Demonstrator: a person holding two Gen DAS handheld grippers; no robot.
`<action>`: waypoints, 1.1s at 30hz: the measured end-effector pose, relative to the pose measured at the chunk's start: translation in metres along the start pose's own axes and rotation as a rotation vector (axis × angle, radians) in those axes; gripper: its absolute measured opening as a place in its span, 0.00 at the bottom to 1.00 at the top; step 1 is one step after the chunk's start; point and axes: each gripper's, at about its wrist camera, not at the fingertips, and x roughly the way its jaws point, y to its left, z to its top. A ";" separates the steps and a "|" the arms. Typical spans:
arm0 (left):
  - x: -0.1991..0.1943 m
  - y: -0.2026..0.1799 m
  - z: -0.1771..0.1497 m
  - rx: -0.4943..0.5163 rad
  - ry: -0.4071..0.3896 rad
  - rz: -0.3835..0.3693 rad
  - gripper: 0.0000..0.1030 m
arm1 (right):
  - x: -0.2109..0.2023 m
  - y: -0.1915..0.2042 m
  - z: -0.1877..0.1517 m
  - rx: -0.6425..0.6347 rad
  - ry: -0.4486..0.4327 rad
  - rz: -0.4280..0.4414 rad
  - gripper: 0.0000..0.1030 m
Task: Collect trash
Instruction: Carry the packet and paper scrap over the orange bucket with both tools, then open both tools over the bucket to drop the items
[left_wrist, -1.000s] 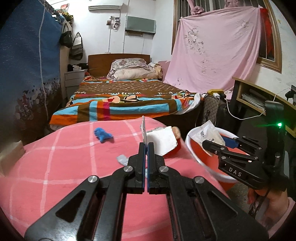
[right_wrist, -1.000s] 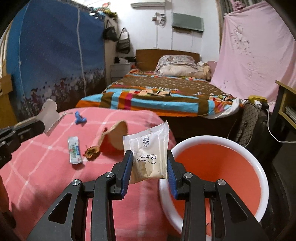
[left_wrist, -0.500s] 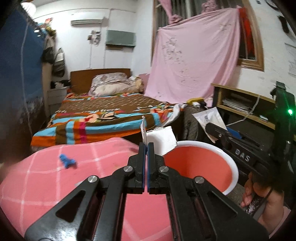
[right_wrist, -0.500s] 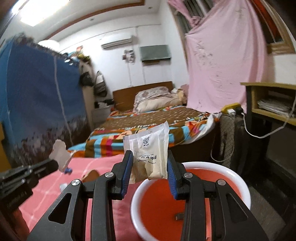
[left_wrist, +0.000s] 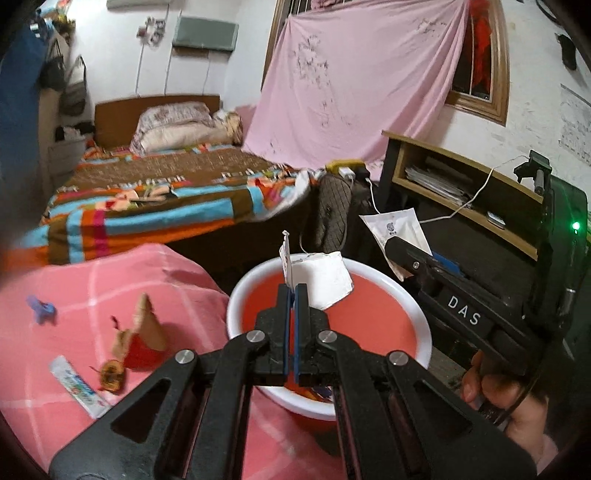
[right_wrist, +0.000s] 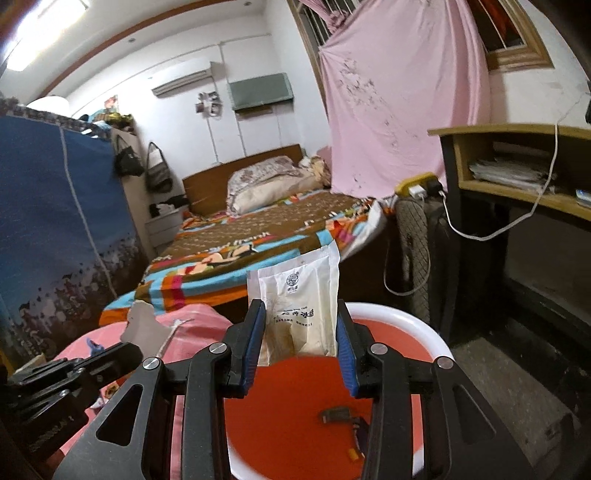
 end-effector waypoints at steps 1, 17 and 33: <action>0.001 -0.001 -0.002 -0.002 0.009 -0.009 0.00 | 0.000 -0.001 -0.002 0.005 0.008 -0.003 0.35; 0.007 0.014 -0.010 -0.074 0.067 0.014 0.10 | 0.007 -0.012 -0.007 0.031 0.063 -0.028 0.45; -0.031 0.059 -0.007 -0.095 -0.015 0.213 0.31 | 0.011 0.011 -0.006 0.005 0.020 0.004 0.65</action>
